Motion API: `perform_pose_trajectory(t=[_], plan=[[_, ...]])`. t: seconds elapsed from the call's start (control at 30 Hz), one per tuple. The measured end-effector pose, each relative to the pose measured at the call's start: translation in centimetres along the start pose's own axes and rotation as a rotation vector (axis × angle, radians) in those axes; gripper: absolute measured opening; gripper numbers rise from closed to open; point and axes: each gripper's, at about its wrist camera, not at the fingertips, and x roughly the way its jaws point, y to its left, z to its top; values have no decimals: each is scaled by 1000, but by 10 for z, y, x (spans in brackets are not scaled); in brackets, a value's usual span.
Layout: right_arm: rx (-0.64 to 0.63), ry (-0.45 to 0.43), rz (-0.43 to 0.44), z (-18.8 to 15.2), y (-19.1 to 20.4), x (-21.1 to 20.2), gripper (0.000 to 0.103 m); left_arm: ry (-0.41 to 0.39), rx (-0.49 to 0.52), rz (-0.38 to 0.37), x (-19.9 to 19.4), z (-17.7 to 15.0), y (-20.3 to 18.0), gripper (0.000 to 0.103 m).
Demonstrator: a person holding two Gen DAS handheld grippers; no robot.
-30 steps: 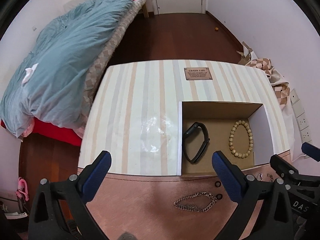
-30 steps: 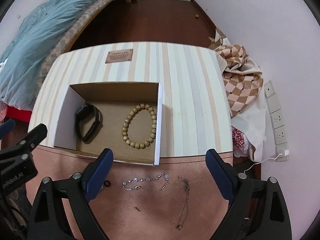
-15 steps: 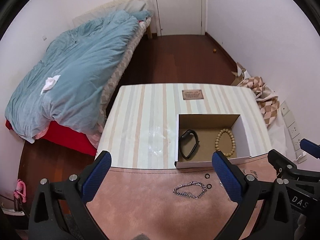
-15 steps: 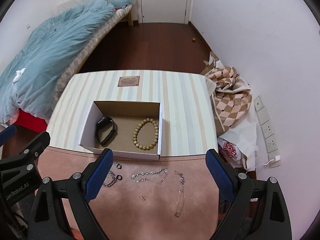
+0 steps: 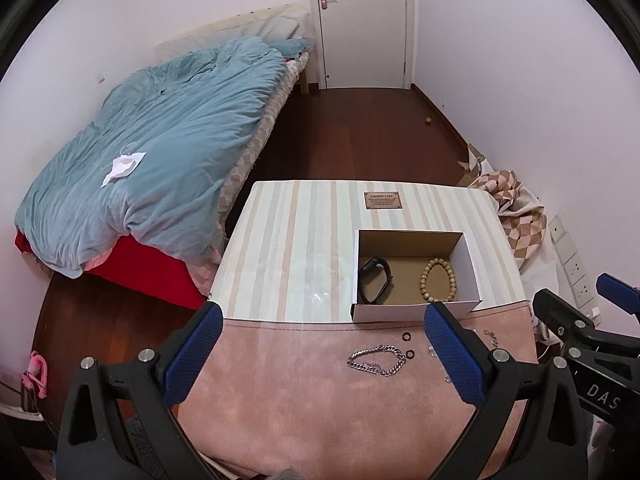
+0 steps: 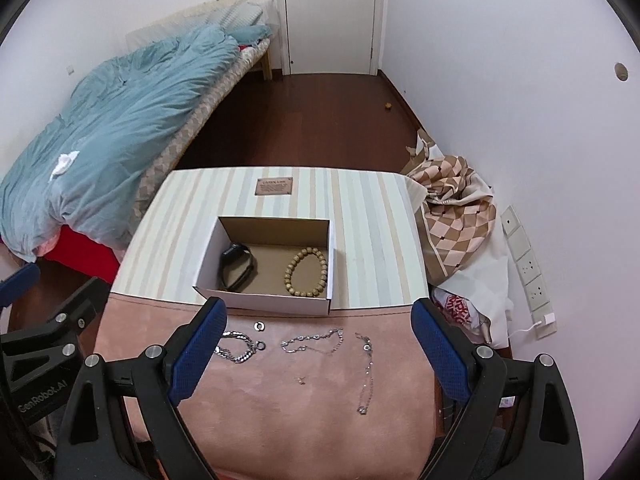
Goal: Organize jewelry
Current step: 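Withdraw both tools from the box back over the loose jewelry, then grasp the chunky silver chain bracelet with the left tool while the right tool grasps the pendant necklace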
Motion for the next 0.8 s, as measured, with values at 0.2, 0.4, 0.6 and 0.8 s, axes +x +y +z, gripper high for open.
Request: perform_pose_trajectory(t=[0.2, 0.4, 0.6, 0.8], plan=[[57, 31, 33, -13, -8, 11, 95, 18, -24, 16, 16, -12, 7, 103], [126, 140, 13, -45, -28, 57, 86, 135, -27, -11, 68, -43, 10, 102], [194, 213, -12, -74, -53, 99, 68, 280, -25, -78, 130, -70, 2, 100], [267, 267, -30, -91, -78, 131, 68, 387, -9, -133, 180, -85, -14, 99]])
